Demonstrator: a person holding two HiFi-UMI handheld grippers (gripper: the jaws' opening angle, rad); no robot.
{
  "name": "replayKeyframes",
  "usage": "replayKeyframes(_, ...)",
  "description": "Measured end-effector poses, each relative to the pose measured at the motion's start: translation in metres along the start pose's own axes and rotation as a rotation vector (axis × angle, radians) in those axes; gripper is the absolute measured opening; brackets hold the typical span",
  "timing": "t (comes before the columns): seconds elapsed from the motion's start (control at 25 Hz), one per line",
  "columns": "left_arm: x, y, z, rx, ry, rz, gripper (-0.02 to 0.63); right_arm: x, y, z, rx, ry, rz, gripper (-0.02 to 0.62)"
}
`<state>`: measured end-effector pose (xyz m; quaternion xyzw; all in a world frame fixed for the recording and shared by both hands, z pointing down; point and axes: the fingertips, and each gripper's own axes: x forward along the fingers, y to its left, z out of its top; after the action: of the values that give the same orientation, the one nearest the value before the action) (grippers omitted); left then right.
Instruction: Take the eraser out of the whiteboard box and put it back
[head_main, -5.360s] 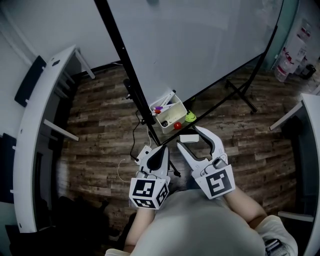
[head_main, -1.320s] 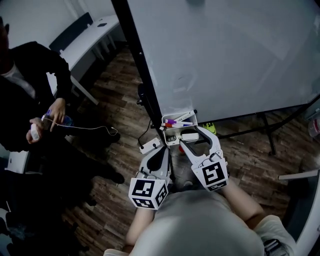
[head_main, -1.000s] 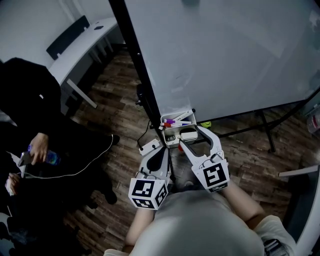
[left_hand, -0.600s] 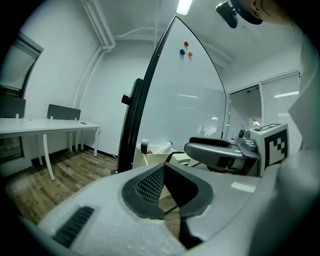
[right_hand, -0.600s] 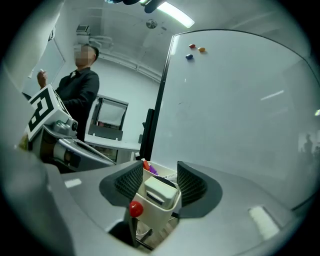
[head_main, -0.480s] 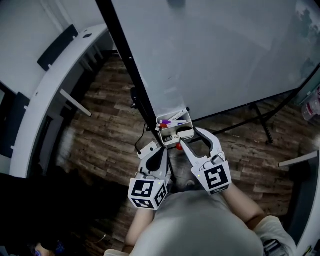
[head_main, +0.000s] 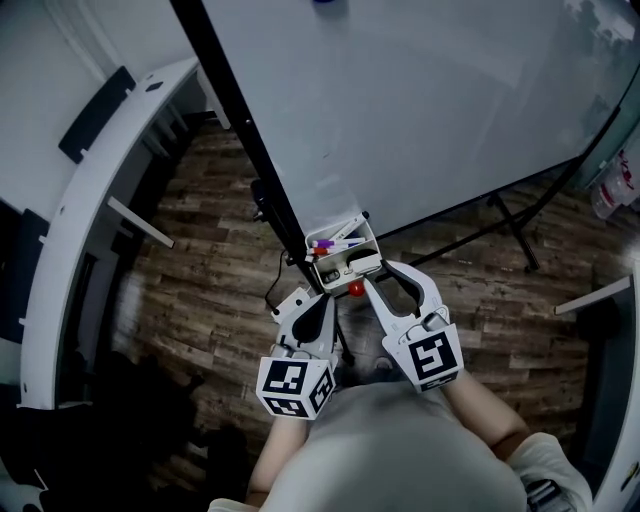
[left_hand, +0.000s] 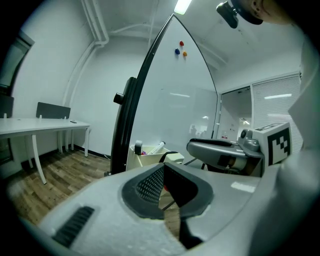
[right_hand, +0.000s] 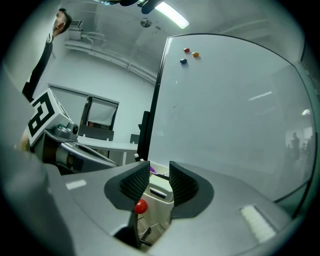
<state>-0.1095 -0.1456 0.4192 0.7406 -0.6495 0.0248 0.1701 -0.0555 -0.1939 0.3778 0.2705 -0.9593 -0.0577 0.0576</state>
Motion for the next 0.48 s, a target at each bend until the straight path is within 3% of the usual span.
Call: replayKeyframes(0.48,-0.009,-0.008,-0.004,0.022,0.020,-0.081,0.000,-0.017,0.011,0.000,-0.001,0.012,-0.076,0.022)
